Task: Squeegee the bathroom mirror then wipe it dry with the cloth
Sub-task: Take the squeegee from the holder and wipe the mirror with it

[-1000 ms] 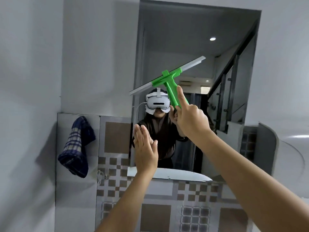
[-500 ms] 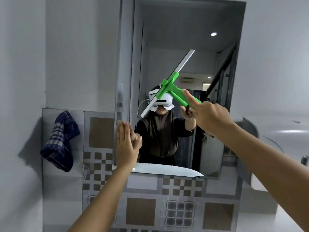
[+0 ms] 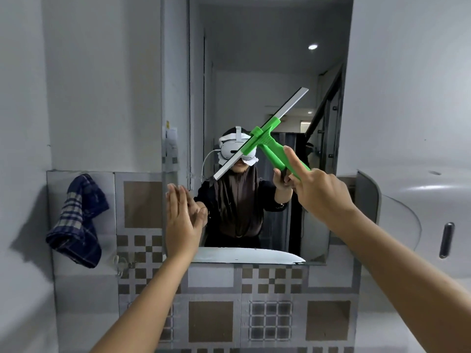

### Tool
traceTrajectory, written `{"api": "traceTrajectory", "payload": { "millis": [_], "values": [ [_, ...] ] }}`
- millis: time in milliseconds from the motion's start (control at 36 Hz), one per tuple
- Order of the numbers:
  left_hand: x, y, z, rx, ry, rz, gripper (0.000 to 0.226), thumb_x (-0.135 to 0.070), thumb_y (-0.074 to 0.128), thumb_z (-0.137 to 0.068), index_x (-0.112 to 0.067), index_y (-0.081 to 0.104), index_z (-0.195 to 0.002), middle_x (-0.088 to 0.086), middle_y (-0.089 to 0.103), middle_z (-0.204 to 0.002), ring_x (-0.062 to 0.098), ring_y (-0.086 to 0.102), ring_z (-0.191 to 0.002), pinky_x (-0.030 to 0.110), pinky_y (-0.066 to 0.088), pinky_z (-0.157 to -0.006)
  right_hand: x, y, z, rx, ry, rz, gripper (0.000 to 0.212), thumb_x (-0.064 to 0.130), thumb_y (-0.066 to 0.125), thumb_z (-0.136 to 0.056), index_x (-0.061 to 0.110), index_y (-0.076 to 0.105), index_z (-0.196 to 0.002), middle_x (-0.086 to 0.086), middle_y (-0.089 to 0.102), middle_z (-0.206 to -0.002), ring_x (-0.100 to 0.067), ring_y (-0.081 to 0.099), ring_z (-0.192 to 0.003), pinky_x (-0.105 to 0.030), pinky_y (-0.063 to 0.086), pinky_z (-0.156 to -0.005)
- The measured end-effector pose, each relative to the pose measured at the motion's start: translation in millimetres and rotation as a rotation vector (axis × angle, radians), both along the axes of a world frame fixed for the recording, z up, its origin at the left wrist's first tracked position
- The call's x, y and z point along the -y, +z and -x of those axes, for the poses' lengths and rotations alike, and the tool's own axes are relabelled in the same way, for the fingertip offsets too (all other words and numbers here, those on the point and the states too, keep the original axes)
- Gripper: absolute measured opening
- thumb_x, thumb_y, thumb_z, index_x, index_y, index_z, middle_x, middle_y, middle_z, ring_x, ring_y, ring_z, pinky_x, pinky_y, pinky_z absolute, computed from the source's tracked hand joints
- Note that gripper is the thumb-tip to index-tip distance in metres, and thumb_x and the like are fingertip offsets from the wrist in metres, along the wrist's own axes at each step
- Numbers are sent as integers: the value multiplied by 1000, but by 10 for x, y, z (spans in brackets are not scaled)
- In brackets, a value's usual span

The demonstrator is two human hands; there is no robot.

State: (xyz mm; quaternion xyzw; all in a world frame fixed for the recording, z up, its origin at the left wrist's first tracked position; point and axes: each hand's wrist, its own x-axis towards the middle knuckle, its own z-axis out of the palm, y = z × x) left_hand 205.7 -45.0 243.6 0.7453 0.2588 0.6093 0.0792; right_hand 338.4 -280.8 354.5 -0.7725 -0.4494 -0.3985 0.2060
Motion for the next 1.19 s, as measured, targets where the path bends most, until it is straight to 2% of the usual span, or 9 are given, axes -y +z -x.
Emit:
{"api": "traceTrajectory", "payload": {
  "millis": [167, 278, 389, 500, 611, 694, 806, 972, 1194],
  "values": [
    [37, 6, 10, 1, 10, 8, 73, -37, 53, -89, -14, 15, -146, 3, -1, -154, 25, 5, -143, 26, 23, -97, -28, -117, 83, -54, 17, -61, 57, 34, 33, -96, 37, 7, -146, -12, 53, -68, -28, 47, -52, -32, 37, -50],
    [-8, -3, 27, 0, 14, 13, 72, -36, 56, -88, -13, 19, -146, 10, 8, -156, 30, 13, -142, 39, 33, -104, -58, -165, 132, -82, 17, -88, 57, 33, 34, -96, 36, 6, -147, -12, 51, -65, -29, 49, -51, -32, 38, -48],
    [45, 4, 38, 7, 19, -10, 72, -34, 57, -89, -9, 20, -145, 13, 9, -155, 27, 11, -141, 29, 25, -101, -116, -276, 131, -123, 8, -141, 59, 25, 39, -97, 35, 8, -147, -10, 52, -59, -30, 50, -48, -30, 37, -45],
    [40, -4, 74, -5, 28, -32, 71, -35, 55, -89, -7, 21, -145, 15, 11, -155, 28, 12, -141, 26, 22, -99, -166, -451, 169, -170, -19, -175, 62, 23, 40, -97, 32, 6, -147, 5, 34, -50, -19, 42, -40, -25, 26, -39],
    [33, -17, 57, -10, 29, -32, 72, -38, 53, -88, -8, 21, -145, 16, 12, -154, 28, 13, -140, 29, 22, -102, -126, -581, 116, -227, -22, -195, 65, 22, 41, -96, 34, 2, -147, 4, 35, -51, -22, 45, -44, -29, 35, -45],
    [35, 9, 34, 7, 34, -34, 71, -35, 56, -89, -8, 21, -145, 16, 13, -154, 31, 15, -140, 31, 24, -101, -105, -669, 82, -265, -25, -225, 66, 24, 42, -97, 34, 0, -147, -3, 44, -54, -22, 46, -45, -31, 39, -46],
    [52, -4, 40, 9, 23, -12, 70, -33, 56, -91, -9, 20, -145, 14, 10, -155, 26, 9, -140, 30, 20, -102, -118, -811, 193, -343, -22, -267, 61, 30, 36, -98, 31, -1, -147, -9, 51, -64, -26, 49, -53, -34, 41, -52],
    [16, -17, 23, 4, 28, -10, 70, -32, 57, -90, -5, 22, -144, 17, 13, -154, 31, 14, -141, 31, 14, -109, -284, -865, 535, -599, 20, -349, 61, 36, 31, -98, 40, -9, -144, -13, 52, -81, -34, 59, -78, -45, 51, -70],
    [-56, -66, 49, -41, -32, -11, 75, -34, 57, -90, -9, 14, -146, 14, 4, -156, 26, 6, -143, 37, 12, -114, -644, -852, 948, -845, 175, -599, 62, 28, 34, -98, 36, -6, -145, -1, 49, -72, -20, 53, -66, -45, 55, -70]
  ]
}}
